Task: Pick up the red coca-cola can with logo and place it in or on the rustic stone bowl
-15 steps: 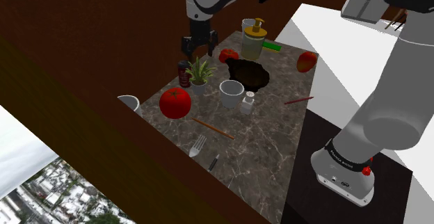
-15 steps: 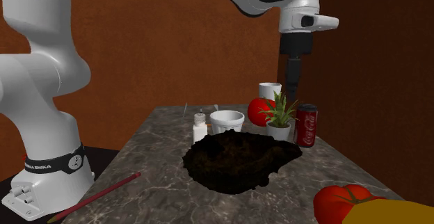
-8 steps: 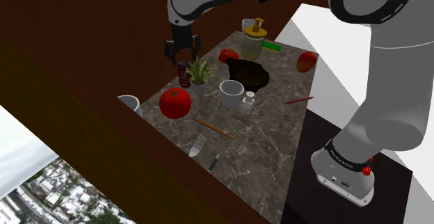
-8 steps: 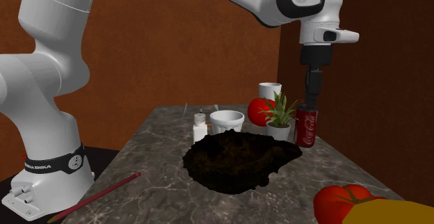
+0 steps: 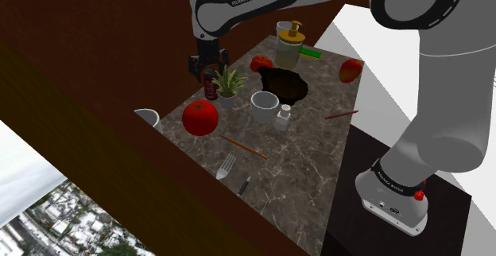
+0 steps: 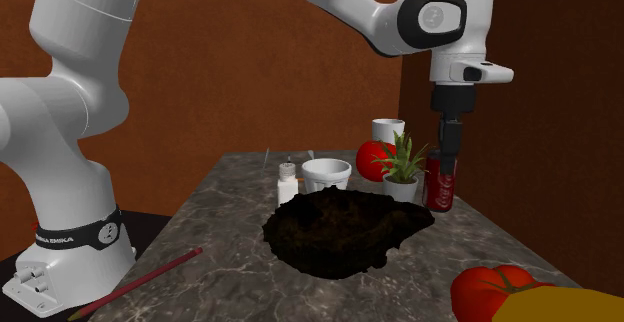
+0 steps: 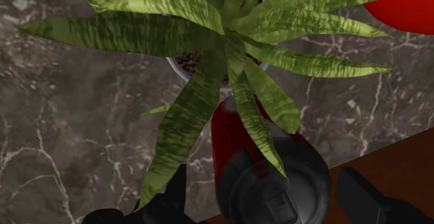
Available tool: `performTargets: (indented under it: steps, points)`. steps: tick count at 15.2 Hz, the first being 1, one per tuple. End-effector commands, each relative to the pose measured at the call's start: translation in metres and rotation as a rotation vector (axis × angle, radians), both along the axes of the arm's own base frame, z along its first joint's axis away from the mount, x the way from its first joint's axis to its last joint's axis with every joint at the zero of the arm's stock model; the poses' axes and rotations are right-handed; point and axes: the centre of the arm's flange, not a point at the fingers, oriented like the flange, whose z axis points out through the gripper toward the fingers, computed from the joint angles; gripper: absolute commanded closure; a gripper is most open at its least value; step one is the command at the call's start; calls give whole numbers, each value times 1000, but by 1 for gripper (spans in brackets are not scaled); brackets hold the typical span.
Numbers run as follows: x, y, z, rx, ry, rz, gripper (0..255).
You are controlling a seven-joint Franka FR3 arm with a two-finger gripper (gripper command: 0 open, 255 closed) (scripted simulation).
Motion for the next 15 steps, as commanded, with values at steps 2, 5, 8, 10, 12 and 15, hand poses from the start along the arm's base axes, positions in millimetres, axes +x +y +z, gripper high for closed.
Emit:
performTargets:
  steps: [2, 5, 8, 10, 12, 15]
  points:
    - [0, 0, -1, 0, 0, 0, 0]
    - [0, 0, -1, 0, 0, 0, 0]
    - [0, 0, -1, 0, 0, 0, 255]
    - [0, 0, -1, 0, 0, 0, 255]
    - [0, 0, -1, 0, 0, 0, 255]
    - [0, 0, -1, 0, 0, 0, 255]
